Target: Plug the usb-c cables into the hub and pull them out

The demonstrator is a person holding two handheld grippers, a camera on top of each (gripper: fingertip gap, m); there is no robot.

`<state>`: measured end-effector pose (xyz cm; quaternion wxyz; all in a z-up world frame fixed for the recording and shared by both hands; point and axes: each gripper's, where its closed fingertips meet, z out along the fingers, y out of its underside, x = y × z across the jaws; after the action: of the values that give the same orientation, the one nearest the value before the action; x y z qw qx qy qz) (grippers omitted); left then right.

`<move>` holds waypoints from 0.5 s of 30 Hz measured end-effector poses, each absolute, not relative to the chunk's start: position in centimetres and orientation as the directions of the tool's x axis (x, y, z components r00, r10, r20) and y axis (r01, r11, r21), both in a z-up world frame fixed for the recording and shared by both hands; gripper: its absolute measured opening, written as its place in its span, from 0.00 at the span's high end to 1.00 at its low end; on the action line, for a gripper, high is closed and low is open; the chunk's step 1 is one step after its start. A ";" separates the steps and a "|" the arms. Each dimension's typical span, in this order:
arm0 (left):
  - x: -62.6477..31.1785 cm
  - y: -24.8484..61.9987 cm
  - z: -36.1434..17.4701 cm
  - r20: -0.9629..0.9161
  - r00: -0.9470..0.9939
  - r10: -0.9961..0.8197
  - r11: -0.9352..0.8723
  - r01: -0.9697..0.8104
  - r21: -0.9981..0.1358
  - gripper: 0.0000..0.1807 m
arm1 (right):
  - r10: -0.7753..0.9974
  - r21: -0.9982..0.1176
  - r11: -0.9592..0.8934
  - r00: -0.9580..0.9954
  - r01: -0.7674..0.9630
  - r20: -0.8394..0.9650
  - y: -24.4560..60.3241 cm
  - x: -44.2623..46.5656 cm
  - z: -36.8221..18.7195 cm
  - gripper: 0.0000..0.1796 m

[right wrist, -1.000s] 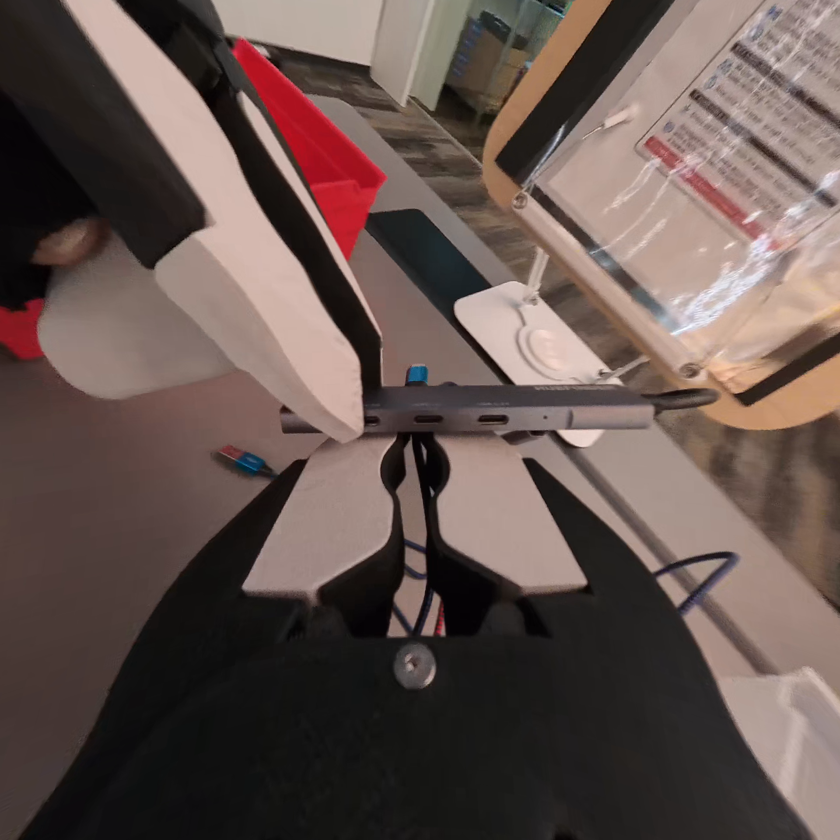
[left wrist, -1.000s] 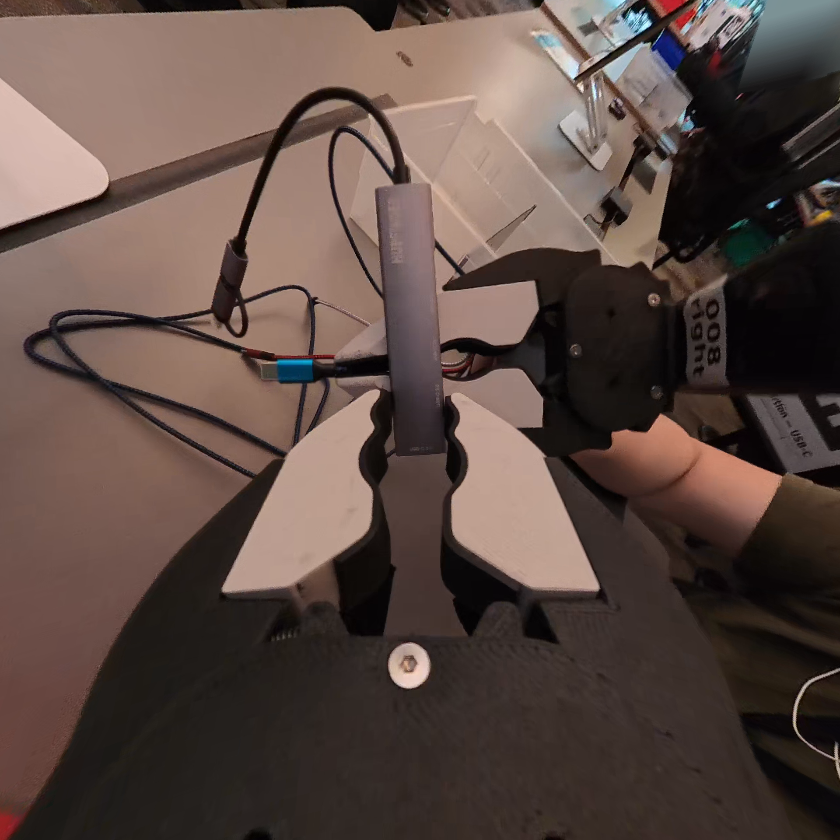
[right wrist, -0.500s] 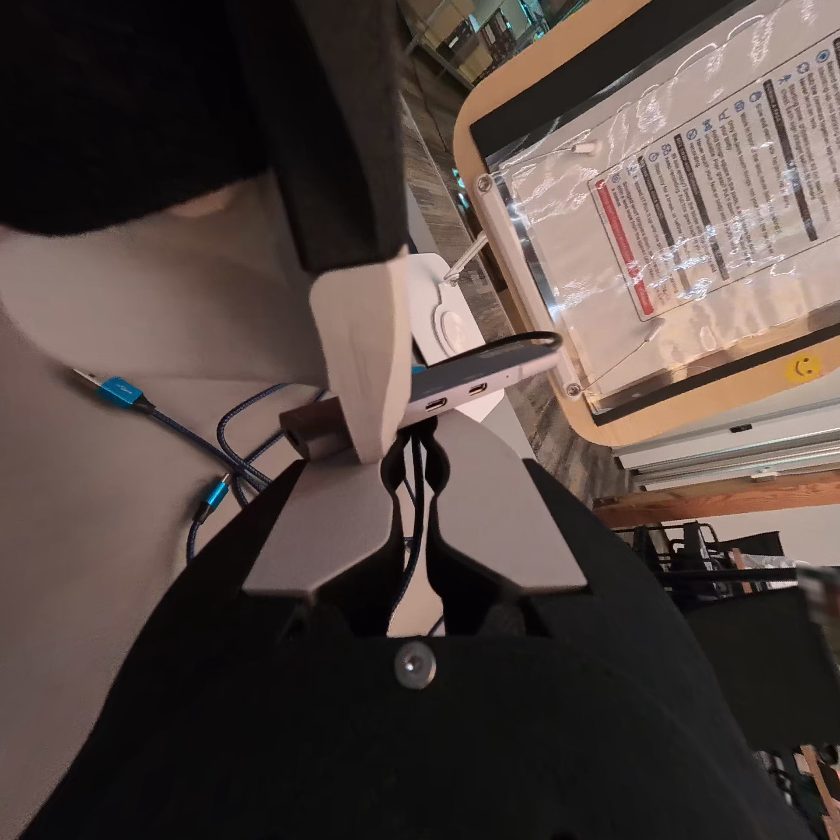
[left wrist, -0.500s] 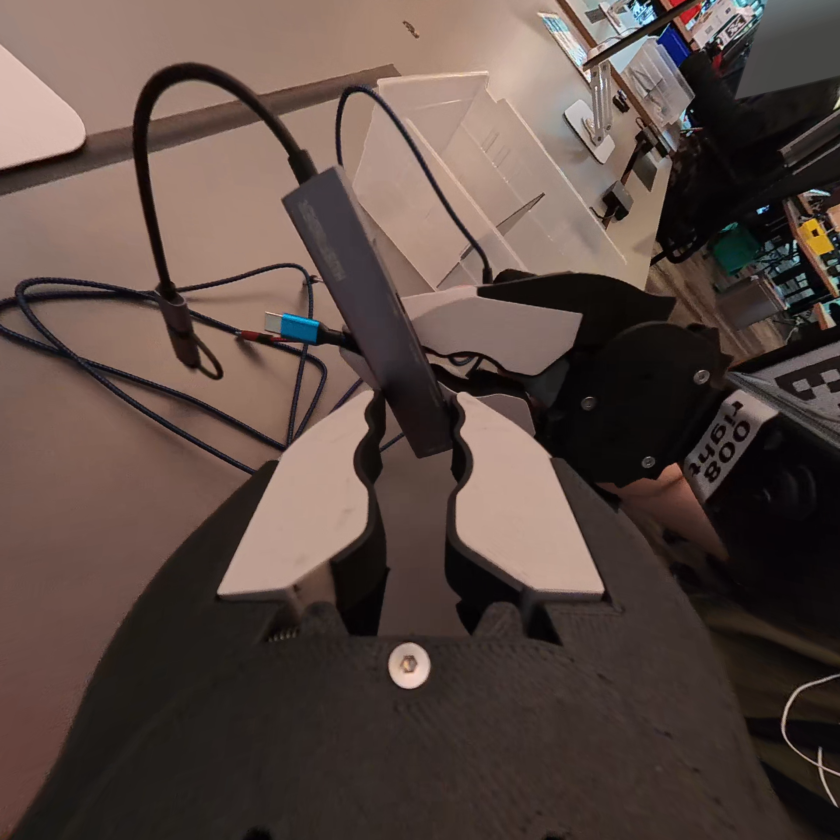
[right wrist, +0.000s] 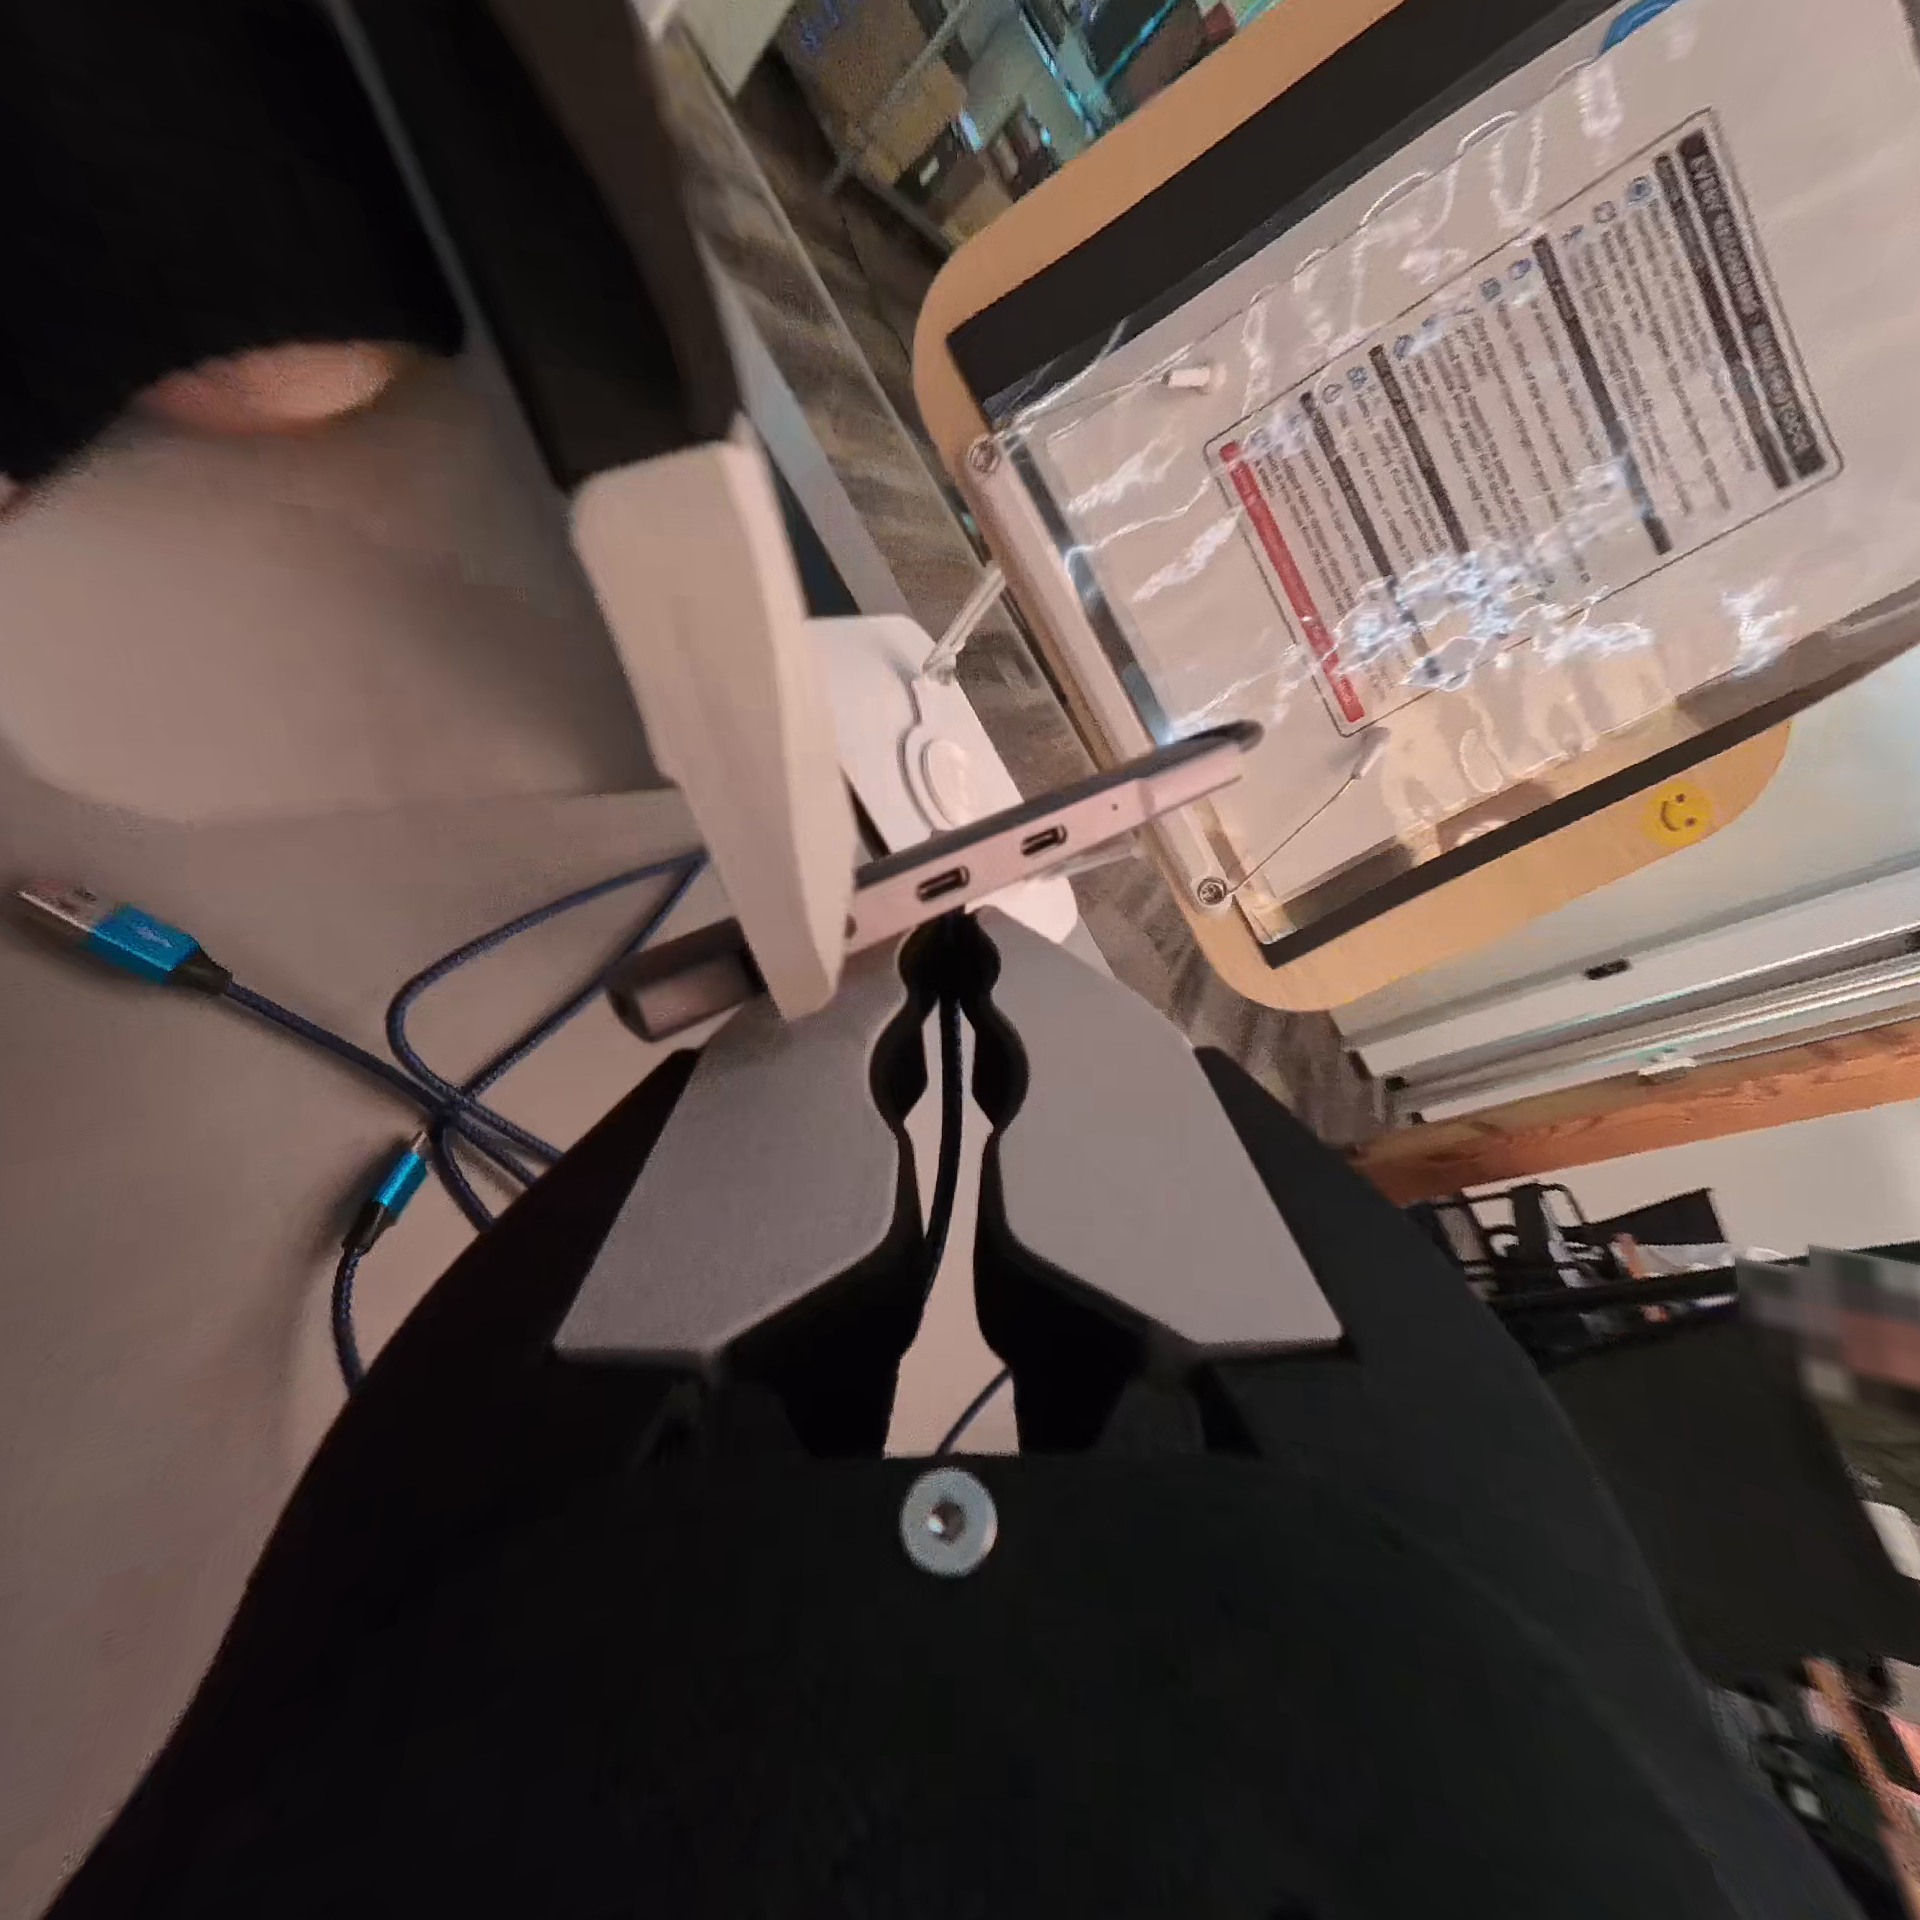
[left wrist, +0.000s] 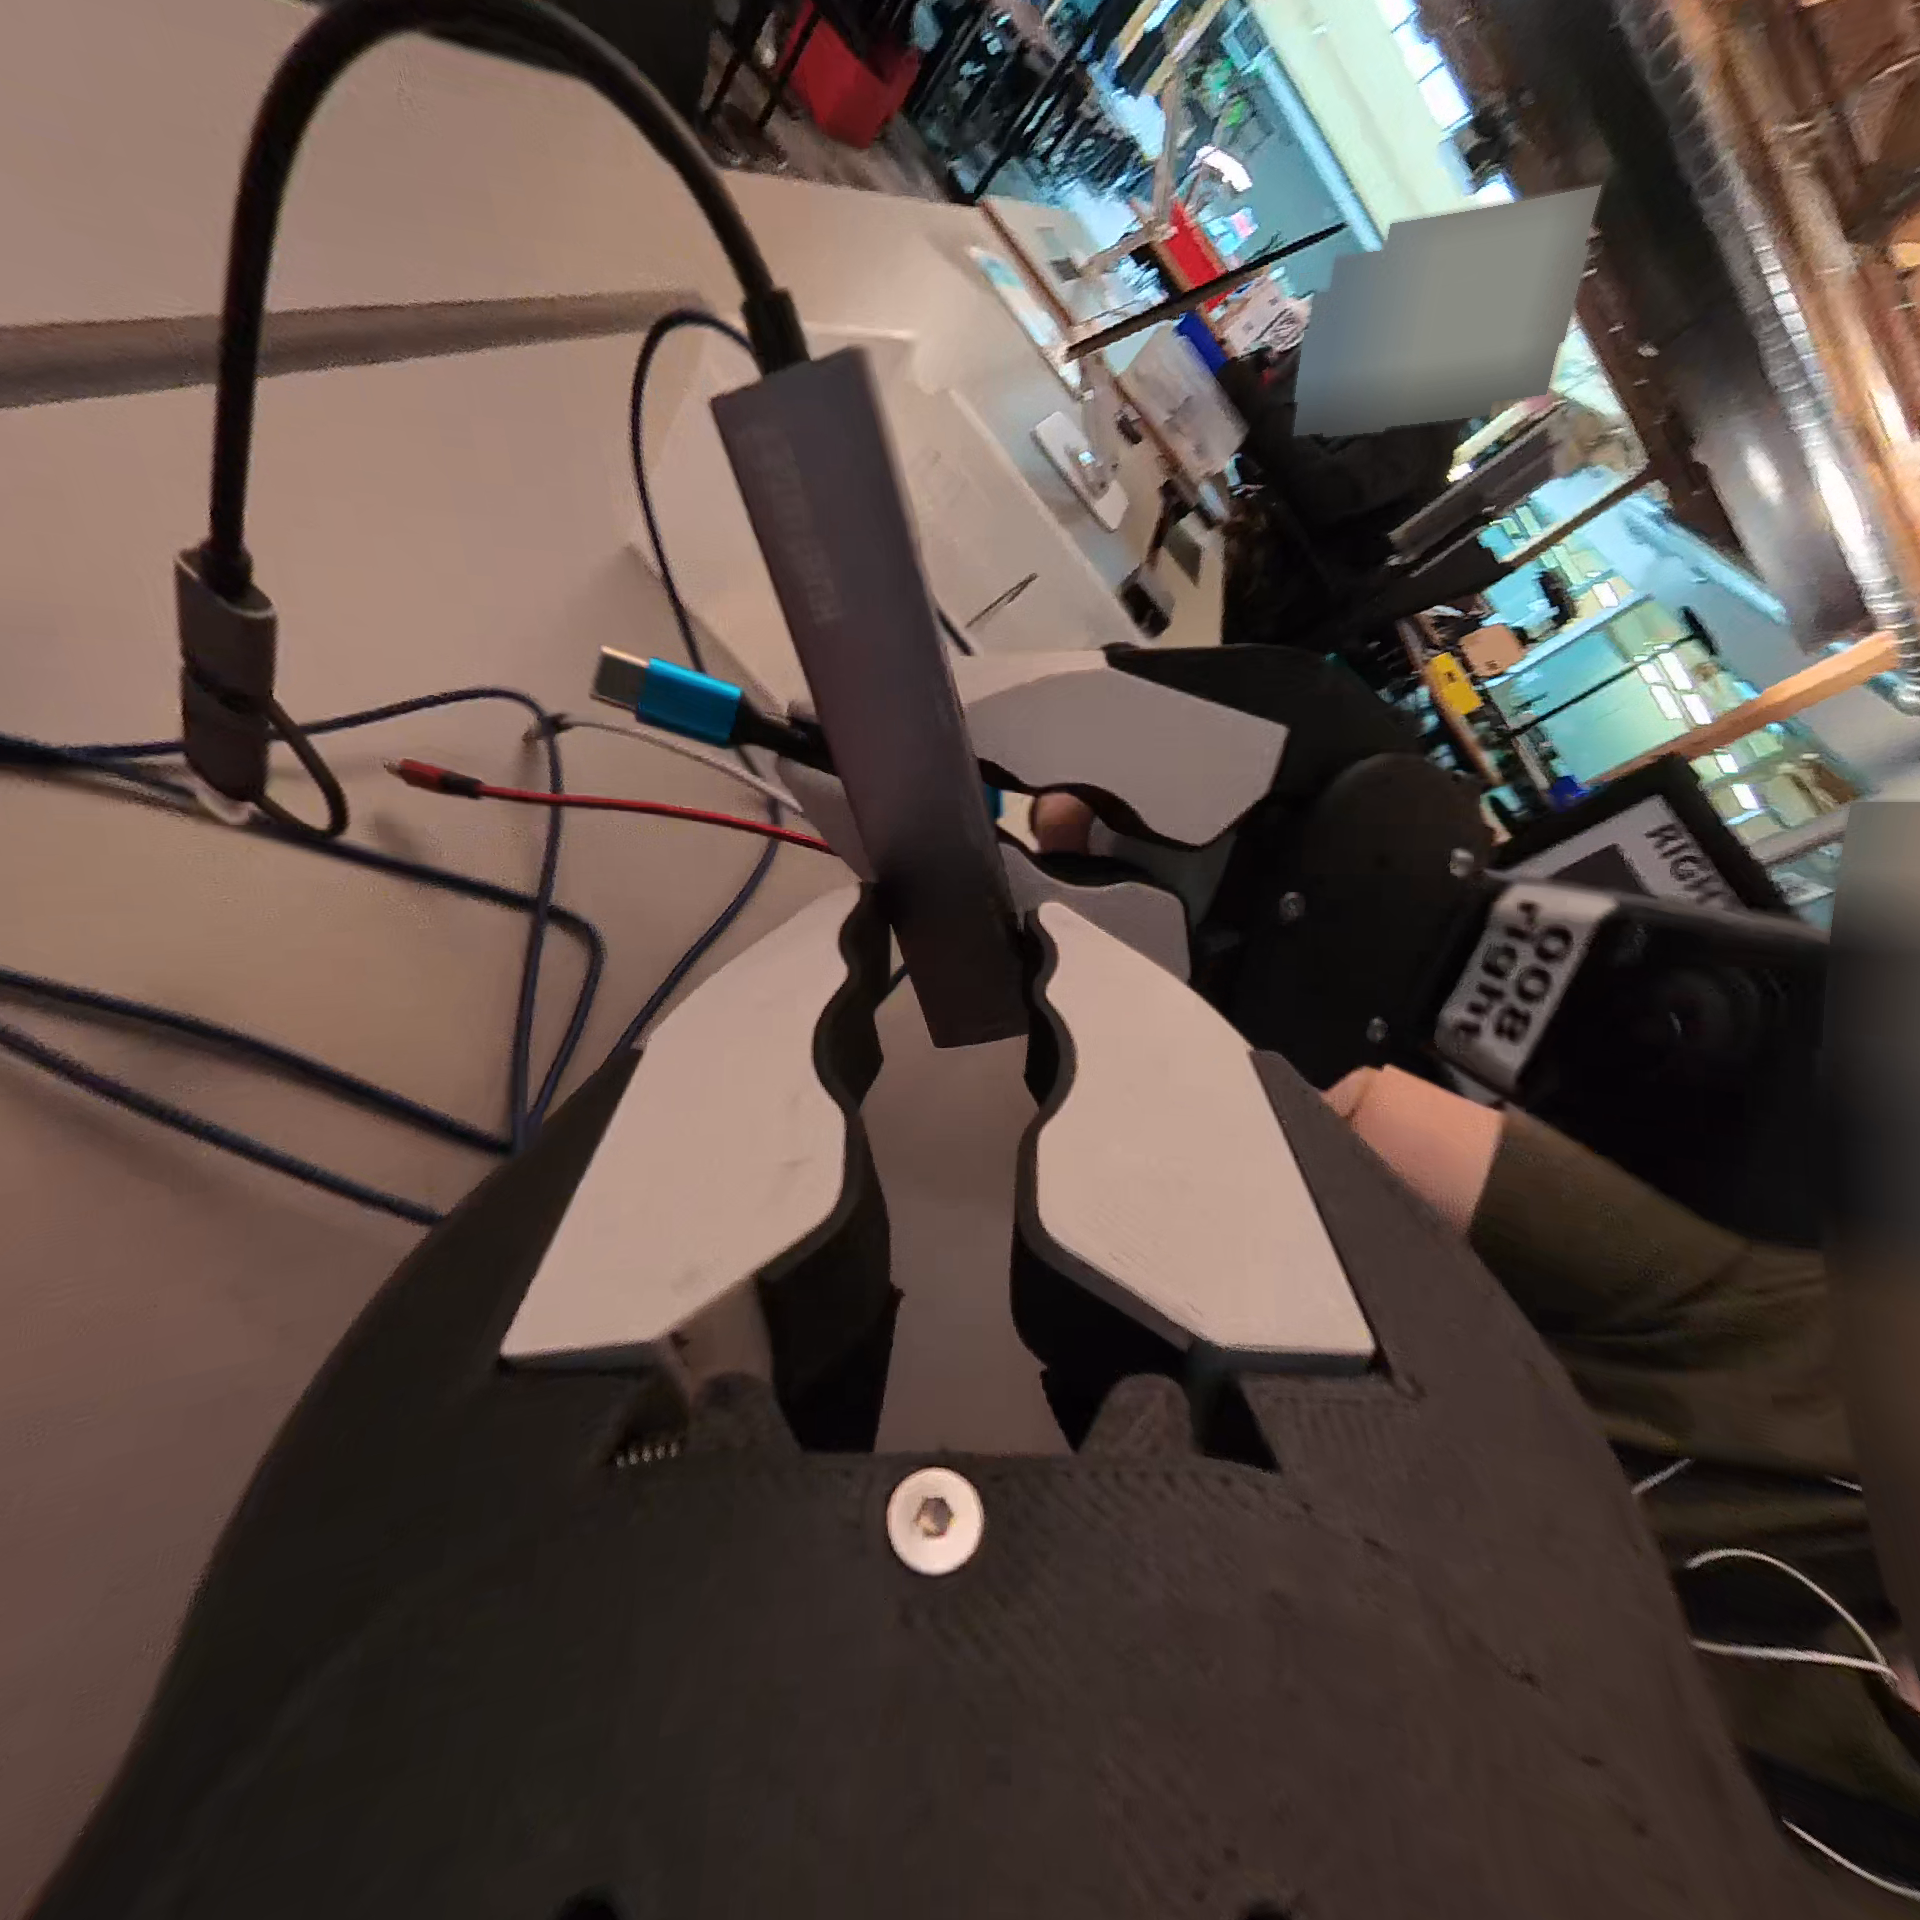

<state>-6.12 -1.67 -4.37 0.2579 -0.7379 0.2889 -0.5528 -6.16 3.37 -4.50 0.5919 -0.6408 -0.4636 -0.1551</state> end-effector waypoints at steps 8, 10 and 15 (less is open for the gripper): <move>-5.4 -3.1 -1.7 0.593 0.090 -0.800 -0.600 -0.116 -0.792 0.87 | 0.509 -0.826 0.092 0.686 0.557 0.520 3.5 -4.4 -2.0 0.99; -4.9 -3.8 -1.7 0.580 0.080 -0.811 -0.585 -0.143 -0.798 0.87 | 0.489 -0.833 0.098 0.702 0.545 0.517 3.7 -3.8 -1.7 0.98; -3.8 -4.6 -2.1 0.551 0.086 -0.830 -0.557 -0.184 -0.810 0.87 | 0.507 -0.901 0.100 0.758 0.421 0.410 3.9 -3.8 -1.6 1.00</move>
<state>-3.84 -4.64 -2.05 0.2865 -0.6789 0.3734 -0.5636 -3.75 3.90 -1.62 0.6558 -0.6701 -0.3462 0.0326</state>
